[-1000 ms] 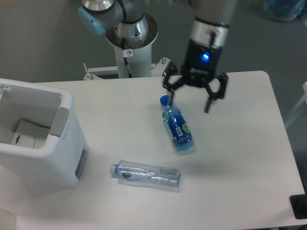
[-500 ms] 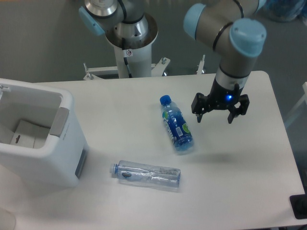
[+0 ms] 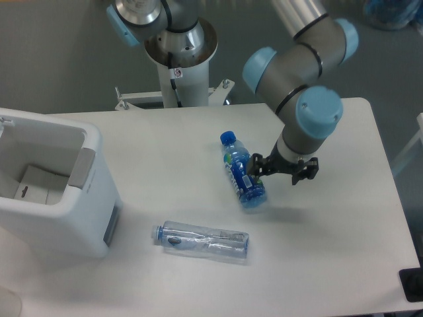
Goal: Open the trash can
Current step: 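Move the gripper back to the blue-capped water bottle, then lower the gripper around the blue-capped bottle and close on it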
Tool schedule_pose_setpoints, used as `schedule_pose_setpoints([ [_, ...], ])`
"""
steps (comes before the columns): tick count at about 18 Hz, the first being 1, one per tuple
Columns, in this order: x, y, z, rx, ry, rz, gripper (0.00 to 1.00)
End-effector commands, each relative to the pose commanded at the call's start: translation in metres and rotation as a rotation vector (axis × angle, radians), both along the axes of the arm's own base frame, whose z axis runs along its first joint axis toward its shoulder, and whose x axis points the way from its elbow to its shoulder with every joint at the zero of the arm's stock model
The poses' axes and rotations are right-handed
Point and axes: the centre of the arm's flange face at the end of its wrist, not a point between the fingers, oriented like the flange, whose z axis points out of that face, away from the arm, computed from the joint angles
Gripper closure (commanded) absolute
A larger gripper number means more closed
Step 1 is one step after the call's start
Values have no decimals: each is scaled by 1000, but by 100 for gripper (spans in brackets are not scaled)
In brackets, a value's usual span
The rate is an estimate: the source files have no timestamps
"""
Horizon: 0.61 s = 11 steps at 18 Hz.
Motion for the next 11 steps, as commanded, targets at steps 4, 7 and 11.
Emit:
schedule_pose_setpoints([
  [4,10,6,-12,-55,-54,23,0],
  [7,11,14,-24,-105,-49,54,0],
  [11,5,21,-27,-122,-44,91,0],
])
